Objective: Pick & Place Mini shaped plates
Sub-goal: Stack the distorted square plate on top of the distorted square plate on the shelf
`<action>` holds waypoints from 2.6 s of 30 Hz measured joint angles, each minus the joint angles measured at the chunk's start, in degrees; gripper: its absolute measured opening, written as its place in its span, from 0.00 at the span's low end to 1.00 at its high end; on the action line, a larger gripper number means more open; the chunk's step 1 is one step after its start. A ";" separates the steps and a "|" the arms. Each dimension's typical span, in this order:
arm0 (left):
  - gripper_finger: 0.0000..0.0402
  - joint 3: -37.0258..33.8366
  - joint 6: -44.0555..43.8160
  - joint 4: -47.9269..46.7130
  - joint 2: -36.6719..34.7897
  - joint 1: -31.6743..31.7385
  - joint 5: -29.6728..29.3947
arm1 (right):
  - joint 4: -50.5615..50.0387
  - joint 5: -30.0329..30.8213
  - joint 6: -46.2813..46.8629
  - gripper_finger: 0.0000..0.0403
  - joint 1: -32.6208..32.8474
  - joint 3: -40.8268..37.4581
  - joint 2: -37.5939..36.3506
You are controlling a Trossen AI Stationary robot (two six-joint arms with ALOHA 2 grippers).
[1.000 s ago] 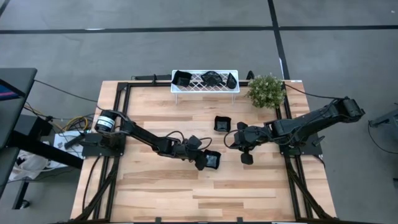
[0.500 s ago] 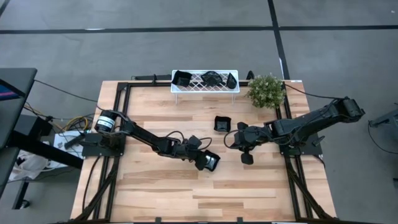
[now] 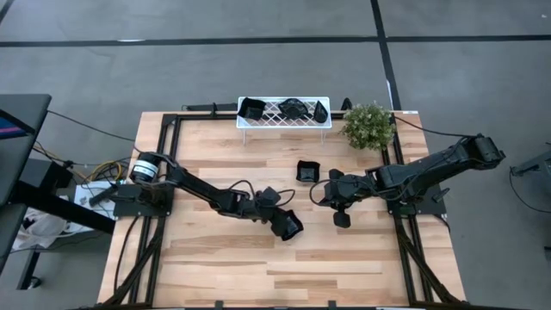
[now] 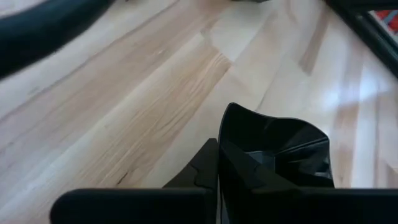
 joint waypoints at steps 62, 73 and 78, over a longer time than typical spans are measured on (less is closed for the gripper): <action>0.03 -0.20 23.61 -8.19 -30.35 48.70 -1.83 | 0.20 0.19 -0.02 0.00 -0.01 0.00 -0.01; 0.07 -0.20 23.62 -6.11 -29.48 48.54 -2.05 | 0.20 0.19 -0.02 0.00 -0.02 0.00 -0.02; 0.14 -0.20 23.61 -5.38 -26.85 48.75 -2.08 | 0.21 0.19 -0.02 0.00 -0.02 0.00 -0.01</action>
